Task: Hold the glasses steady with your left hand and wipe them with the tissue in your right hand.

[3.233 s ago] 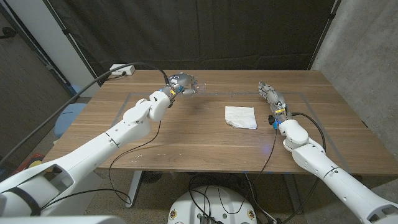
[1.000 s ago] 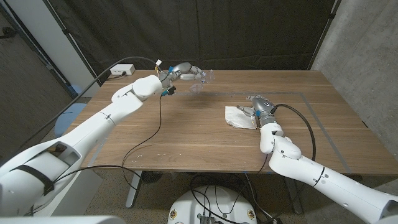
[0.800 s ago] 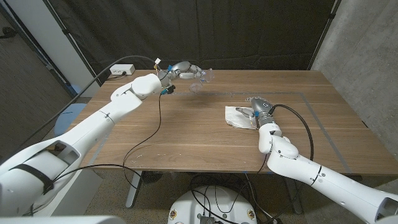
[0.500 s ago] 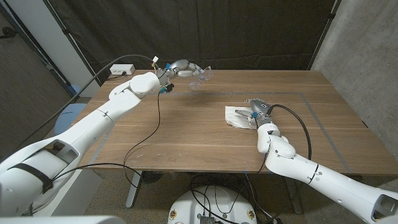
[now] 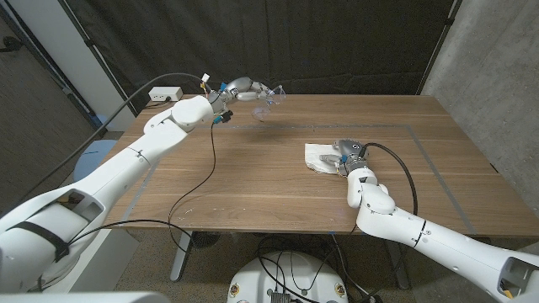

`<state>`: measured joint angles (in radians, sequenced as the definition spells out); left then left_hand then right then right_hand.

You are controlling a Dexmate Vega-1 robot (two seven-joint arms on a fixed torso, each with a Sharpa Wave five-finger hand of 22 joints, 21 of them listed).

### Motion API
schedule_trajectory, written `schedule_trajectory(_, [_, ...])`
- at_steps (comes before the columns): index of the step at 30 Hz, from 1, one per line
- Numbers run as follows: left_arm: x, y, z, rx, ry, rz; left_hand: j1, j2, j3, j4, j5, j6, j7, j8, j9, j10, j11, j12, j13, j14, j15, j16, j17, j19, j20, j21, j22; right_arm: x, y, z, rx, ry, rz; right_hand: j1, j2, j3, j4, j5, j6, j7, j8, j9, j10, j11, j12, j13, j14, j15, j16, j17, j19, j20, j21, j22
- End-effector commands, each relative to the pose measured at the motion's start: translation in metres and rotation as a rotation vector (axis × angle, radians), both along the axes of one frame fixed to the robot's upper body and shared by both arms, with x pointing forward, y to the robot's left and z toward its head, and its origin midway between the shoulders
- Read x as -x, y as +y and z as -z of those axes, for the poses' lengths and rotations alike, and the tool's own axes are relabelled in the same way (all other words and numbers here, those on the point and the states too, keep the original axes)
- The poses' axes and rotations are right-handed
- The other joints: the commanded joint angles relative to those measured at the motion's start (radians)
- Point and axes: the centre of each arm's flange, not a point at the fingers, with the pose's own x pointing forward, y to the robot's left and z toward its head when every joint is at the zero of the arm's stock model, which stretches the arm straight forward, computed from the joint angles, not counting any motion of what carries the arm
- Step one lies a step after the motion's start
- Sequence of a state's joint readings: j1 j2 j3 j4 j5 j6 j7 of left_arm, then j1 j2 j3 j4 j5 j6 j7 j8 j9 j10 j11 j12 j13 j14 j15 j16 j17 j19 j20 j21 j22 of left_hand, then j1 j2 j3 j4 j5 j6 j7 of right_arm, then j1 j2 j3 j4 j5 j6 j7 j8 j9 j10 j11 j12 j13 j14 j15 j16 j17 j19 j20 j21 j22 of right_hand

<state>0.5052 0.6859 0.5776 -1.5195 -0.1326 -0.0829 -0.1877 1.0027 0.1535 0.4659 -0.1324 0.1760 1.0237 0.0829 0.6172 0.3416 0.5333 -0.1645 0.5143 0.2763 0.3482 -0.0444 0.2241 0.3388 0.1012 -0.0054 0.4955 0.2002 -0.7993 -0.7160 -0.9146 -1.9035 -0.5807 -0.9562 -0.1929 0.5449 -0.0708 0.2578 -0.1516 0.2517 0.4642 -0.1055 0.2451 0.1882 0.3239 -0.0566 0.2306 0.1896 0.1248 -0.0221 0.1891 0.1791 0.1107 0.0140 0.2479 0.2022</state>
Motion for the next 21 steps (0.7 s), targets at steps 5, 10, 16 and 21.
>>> schedule_trajectory(5, [0.0013, 0.0047, -0.0005, 0.025, -0.005, 0.009, 0.005, 0.003, 0.045, 0.031, -0.002, 0.014, 0.011, 0.004, 0.008, 0.027, -0.022, 0.007, 0.006, -0.001, -0.122, -0.002, 0.004, -0.003, -0.002, 0.007, -0.001, -0.0059, 0.0005, 0.0076, 0.038, 0.055, 0.003, 0.047, 0.013, 0.001, 0.001, 0.02, 0.082, -0.026, 0.023, 0.005, 0.04, -0.012, 0.016, 0.0, 0.026, -0.005, 0.004, 0.003, 0.027, -0.009, 0.012, 0.002])
schedule_trajectory(10, [0.001, 0.0057, -0.0003, 0.027, -0.002, 0.008, 0.005, 0.003, 0.046, 0.03, -0.003, 0.014, 0.01, 0.003, 0.009, 0.028, -0.022, 0.008, 0.006, -0.001, -0.122, -0.002, 0.005, -0.004, -0.003, 0.007, -0.001, -0.0062, 0.0004, 0.0085, 0.047, 0.035, -0.013, 0.117, 0.048, 0.003, 0.001, 0.038, 0.252, -0.057, 0.062, 0.003, 0.124, -0.038, 0.038, -0.002, 0.08, -0.029, 0.009, 0.001, 0.062, -0.017, 0.021, 0.0])
schedule_trajectory(16, [0.0001, 0.0056, 0.0002, 0.025, 0.0, 0.01, 0.005, 0.002, 0.046, 0.029, -0.003, 0.016, 0.011, 0.0, 0.007, 0.027, -0.023, 0.008, 0.006, -0.003, -0.121, -0.002, 0.007, -0.005, -0.003, 0.008, -0.001, -0.0048, -0.0007, 0.0097, 0.042, -0.013, -0.04, 0.228, 0.087, 0.007, -0.005, 0.048, 0.451, -0.065, 0.091, -0.001, 0.267, -0.081, 0.07, -0.006, 0.189, -0.087, 0.017, 0.001, 0.136, -0.036, 0.046, 0.001])
schedule_trajectory(21, [-0.0012, 0.0046, 0.0008, 0.023, 0.007, 0.012, 0.006, 0.002, 0.047, 0.028, -0.004, 0.015, 0.011, -0.003, 0.006, 0.026, -0.022, 0.008, 0.006, -0.004, -0.119, -0.003, 0.008, -0.007, -0.001, 0.008, -0.001, -0.0024, -0.0026, 0.01, 0.012, -0.077, -0.06, 0.316, 0.153, 0.032, -0.008, 0.041, 0.584, -0.048, 0.113, 0.0, 0.347, -0.104, 0.081, -0.008, 0.264, -0.133, 0.022, 0.001, 0.176, -0.052, 0.063, 0.005])
